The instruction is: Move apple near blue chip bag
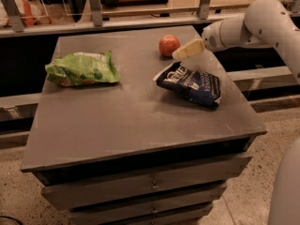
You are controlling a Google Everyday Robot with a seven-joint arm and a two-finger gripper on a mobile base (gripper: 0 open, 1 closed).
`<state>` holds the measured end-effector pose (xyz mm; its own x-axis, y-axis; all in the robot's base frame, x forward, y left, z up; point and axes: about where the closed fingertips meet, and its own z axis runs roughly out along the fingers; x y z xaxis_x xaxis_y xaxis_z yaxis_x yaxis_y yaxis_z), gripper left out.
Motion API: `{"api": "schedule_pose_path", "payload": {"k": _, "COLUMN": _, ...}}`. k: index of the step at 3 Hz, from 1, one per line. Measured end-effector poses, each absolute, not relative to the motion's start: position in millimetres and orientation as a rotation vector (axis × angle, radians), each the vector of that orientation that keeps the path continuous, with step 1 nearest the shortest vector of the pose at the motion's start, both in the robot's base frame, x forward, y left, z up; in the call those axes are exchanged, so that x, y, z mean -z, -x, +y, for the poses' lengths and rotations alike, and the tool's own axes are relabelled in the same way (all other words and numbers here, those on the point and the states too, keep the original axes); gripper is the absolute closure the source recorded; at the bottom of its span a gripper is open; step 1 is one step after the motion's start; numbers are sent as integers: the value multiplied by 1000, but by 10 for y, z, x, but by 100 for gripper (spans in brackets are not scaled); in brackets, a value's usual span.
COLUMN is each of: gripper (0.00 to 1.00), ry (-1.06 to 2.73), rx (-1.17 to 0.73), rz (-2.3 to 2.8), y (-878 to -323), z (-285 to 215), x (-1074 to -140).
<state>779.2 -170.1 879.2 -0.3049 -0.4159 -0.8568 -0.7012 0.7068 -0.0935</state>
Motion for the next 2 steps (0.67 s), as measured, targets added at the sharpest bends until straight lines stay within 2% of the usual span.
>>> {"api": "schedule_pose_path", "payload": {"k": 2, "gripper": 0, "ry": 959, "rx": -468, "rz": 1965, "y": -7753, "z": -1436, "x": -8585}}
